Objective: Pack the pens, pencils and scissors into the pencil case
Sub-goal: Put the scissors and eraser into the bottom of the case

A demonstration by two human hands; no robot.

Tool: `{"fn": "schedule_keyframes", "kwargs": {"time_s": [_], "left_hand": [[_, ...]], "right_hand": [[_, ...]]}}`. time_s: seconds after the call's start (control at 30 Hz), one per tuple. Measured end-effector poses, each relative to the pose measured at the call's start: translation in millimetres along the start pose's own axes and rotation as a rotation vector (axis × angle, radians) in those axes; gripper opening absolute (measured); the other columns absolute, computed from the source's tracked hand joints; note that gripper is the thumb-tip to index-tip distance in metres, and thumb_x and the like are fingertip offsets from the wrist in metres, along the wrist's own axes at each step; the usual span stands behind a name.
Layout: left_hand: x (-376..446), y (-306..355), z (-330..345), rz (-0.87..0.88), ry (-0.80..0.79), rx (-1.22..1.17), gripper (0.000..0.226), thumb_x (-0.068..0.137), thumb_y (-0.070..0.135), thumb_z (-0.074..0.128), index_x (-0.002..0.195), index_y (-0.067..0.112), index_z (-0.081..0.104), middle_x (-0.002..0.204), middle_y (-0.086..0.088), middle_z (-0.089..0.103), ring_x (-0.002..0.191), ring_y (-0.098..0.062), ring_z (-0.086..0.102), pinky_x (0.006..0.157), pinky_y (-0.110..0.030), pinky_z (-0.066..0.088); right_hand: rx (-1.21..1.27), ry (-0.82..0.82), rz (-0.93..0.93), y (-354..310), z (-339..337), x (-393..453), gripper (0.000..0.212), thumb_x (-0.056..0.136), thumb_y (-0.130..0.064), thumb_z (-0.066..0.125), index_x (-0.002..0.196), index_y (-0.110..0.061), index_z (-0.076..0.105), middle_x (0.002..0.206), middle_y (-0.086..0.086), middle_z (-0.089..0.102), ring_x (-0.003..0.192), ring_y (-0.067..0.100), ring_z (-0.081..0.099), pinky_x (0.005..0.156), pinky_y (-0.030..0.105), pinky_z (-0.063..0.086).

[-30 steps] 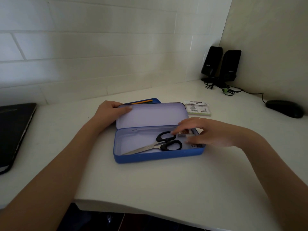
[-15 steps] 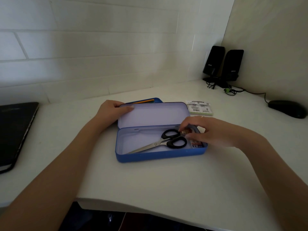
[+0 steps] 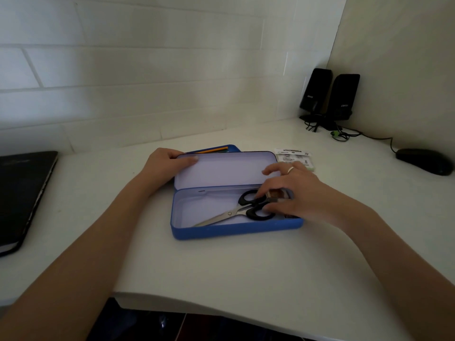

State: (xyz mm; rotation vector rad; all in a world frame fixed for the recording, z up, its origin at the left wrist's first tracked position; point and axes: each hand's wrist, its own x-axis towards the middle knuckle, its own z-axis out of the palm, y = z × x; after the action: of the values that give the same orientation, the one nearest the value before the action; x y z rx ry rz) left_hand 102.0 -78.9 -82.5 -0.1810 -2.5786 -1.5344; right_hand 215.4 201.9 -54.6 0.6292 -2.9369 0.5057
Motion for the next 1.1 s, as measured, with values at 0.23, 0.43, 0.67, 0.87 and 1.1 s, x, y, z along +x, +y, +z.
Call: {"fn": "schedule_keyframes", "kwargs": {"time_s": [0.23,0.43,0.67,0.87,1.1], "left_hand": [[0.3,0.2,0.6,-0.001,-0.004,0.014,0.031,0.079,0.036,0.072,0.084,0.005,0.075,0.077,-0.01,0.065,0.072,-0.017,0.055,0.07,-0.03,0.041],[-0.4,0.2,0.0,0.003,-0.002,0.012,0.03,0.079,0.035,0.073,0.085,0.005,0.075,0.08,-0.012,0.068,0.073,-0.018,0.056,0.071,-0.032,0.043],[-2.0,1.3,-0.2,-0.008,-0.001,0.004,0.033,0.078,0.037,0.073,0.083,0.004,0.075,0.077,-0.01,0.066,0.071,-0.017,0.056,0.07,-0.032,0.042],[-2.5,2.6,-0.7,-0.015,-0.006,0.011,0.034,0.079,0.037,0.073,0.084,0.004,0.074,0.08,-0.017,0.067,0.074,-0.02,0.057,0.071,-0.032,0.042],[-2.7,5.2,0.1,-0.001,0.008,0.039,0.029,0.081,0.033,0.072,0.086,0.005,0.075,0.094,-0.026,0.071,0.076,-0.019,0.058,0.073,-0.032,0.043]], "right_hand": [[-0.01,0.082,-0.08,-8.7,6.2,1.4,0.017,0.064,-0.055,0.072,0.072,-0.04,0.067,0.129,-0.021,0.042,0.113,0.002,0.026,0.1,0.033,0.029],[0.024,-0.087,-0.056,4.7,-7.8,-2.1,0.015,0.068,-0.048,0.075,0.069,-0.039,0.063,0.126,-0.028,0.037,0.109,-0.008,0.018,0.094,0.026,0.021],[0.073,-0.134,-0.019,7.7,-14.7,-5.0,0.005,0.073,-0.041,0.073,0.074,-0.038,0.07,0.125,-0.026,0.039,0.116,-0.006,0.022,0.096,0.024,0.023],[0.185,0.467,0.121,41.3,-21.3,7.7,0.022,0.094,-0.022,0.05,0.112,-0.03,0.061,0.114,-0.012,0.057,0.107,-0.002,0.05,0.084,0.014,0.035],[-0.102,0.158,0.379,82.7,20.9,25.8,0.055,0.098,-0.04,0.03,0.146,-0.043,0.005,0.159,-0.008,0.005,0.146,0.02,0.004,0.114,0.05,0.015]]}}
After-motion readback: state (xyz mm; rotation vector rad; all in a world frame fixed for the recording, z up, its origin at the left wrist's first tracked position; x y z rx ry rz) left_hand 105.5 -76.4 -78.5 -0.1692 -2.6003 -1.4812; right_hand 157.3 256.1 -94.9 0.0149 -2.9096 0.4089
